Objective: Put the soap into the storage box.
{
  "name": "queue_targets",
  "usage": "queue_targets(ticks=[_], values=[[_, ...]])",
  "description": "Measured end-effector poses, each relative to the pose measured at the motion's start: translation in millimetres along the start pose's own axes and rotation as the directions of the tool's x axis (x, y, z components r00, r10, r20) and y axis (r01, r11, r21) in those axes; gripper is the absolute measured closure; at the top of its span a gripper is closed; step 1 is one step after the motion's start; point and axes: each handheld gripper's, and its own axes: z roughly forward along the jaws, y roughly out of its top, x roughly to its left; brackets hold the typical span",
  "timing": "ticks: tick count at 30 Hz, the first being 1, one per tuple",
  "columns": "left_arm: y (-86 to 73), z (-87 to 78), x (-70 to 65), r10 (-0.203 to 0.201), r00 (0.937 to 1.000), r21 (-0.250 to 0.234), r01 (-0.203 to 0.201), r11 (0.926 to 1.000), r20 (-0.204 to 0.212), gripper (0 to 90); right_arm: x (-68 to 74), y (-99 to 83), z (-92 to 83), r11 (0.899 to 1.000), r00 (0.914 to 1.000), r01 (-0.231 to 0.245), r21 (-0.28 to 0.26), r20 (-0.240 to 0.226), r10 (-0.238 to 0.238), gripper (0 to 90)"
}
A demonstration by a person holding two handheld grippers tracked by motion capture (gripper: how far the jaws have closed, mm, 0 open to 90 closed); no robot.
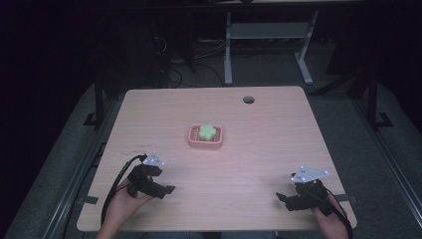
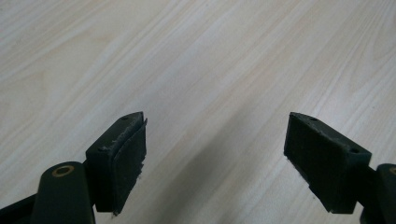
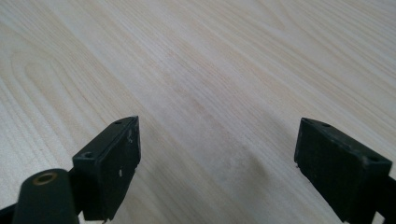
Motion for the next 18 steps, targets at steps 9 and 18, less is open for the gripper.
queue_targets(ticks=[9,18], values=[[-11.7,-2.6,-5.4,-0.001,1.0000,-0.009,0.001,1.0000,-0.008,20.8,0.1,-0.1,0.2,1.000,1.0000,-0.001,0.002,0.000,0.001,14.0],[-25.9,-5.5,-5.4,-0.004,0.9991,-0.026,0.003,0.9996,-0.042,20.7,-0.3,0.6,-0.1,1.000,0.9999,0.014,-0.001,0.000,-0.014,14.0]])
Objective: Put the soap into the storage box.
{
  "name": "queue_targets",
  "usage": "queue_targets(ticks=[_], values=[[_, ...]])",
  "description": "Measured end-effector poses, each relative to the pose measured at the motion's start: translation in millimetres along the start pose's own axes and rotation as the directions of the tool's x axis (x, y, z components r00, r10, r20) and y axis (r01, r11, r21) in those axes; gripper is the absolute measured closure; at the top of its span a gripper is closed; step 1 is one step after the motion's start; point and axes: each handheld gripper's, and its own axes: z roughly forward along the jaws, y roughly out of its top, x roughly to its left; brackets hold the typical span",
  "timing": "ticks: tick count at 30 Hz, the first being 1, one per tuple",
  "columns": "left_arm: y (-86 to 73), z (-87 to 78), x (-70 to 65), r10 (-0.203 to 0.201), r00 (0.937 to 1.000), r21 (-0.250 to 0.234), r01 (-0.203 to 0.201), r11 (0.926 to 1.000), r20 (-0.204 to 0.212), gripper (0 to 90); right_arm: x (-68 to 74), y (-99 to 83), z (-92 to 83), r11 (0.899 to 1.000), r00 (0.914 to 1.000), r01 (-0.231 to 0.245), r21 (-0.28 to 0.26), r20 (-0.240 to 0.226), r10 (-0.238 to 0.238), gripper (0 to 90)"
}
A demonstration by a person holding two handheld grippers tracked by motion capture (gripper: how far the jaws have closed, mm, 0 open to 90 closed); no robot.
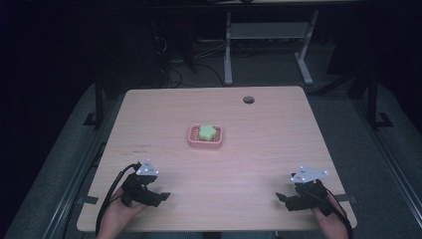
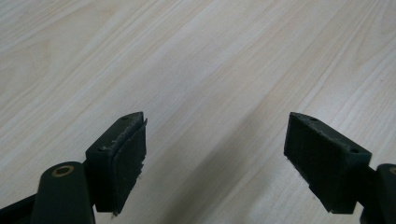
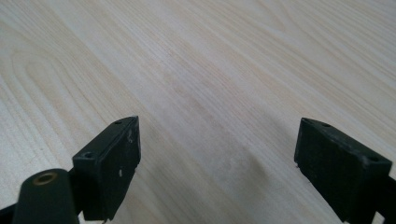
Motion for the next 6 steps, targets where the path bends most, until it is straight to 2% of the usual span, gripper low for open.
queue_targets(ticks=[4,6], values=[[-3.4,-4.4,0.2,0.000,0.9997,-0.034,0.000,0.9994,-0.024,20.8,-1.5,0.2,-0.2,1.000,1.0000,0.009,-0.004,0.000,-0.009,14.0],[-4.9,-4.1,-0.1,-0.011,0.9997,-0.052,0.009,0.9986,-0.023,20.7,-1.5,0.4,-0.2,1.000,1.0000,0.005,0.003,-0.001,-0.005,14.0]])
